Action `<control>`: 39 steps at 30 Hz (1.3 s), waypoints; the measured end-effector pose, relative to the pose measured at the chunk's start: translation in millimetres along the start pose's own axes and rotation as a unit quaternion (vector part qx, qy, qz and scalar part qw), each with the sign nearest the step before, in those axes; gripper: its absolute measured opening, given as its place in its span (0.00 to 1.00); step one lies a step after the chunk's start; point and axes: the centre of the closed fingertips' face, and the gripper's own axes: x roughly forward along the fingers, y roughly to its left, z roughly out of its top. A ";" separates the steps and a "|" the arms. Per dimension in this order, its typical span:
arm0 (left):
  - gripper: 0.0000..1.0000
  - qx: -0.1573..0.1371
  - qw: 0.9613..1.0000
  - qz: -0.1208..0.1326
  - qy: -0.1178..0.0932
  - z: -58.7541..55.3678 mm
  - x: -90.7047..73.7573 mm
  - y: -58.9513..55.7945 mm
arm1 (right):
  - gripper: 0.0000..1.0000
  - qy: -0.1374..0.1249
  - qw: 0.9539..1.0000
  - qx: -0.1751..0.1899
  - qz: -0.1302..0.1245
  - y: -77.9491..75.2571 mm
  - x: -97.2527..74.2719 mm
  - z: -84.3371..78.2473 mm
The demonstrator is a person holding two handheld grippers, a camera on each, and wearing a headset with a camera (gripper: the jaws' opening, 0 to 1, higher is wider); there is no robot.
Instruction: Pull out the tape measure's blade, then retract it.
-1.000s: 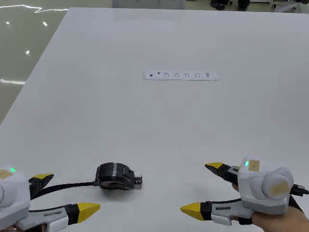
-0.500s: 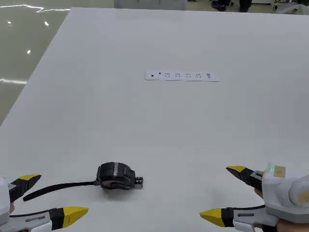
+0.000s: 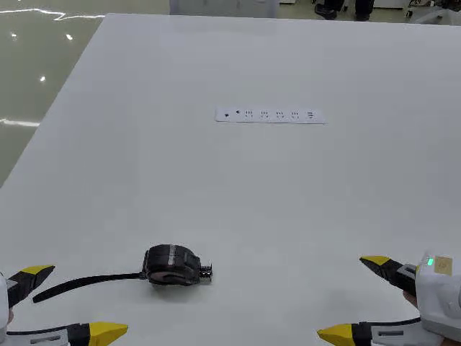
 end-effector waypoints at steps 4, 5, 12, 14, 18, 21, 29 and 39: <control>1.00 0.004 1.000 -0.001 0.003 -1.1 -0.5 -0.4 | 0.94 0.001 1.000 -0.001 0.001 0.2 -0.8 -1.2; 1.00 0.005 1.000 -0.001 0.003 -1.4 -0.5 -0.3 | 0.95 0.002 1.000 -0.003 0.002 1.1 -1.1 -1.9; 1.00 0.013 1.000 -0.002 0.007 -1.7 -1.0 -0.4 | 0.96 0.006 1.000 -0.006 0.005 3.9 -2.4 -4.7; 1.00 0.013 1.000 -0.003 0.007 -1.7 -0.8 -0.6 | 0.96 0.008 1.000 -0.007 0.005 3.7 -2.8 -6.1; 1.00 0.014 1.000 -0.005 0.007 -1.8 -0.4 -1.7 | 0.96 0.012 1.000 -0.011 0.005 3.7 -3.5 -6.8; 1.00 0.017 1.000 -0.006 0.010 -2.5 -0.1 -2.0 | 0.96 0.010 1.000 -0.009 0.005 3.3 -3.7 -5.4; 1.00 0.023 1.000 -0.005 0.009 -1.4 -0.4 -1.0 | 0.97 0.013 1.000 -0.012 0.008 3.9 -3.4 -6.2; 1.00 0.024 1.000 -0.009 0.011 -3.3 -1.0 -2.3 | 0.97 0.016 1.000 -0.016 0.008 4.4 -3.7 -8.3</control>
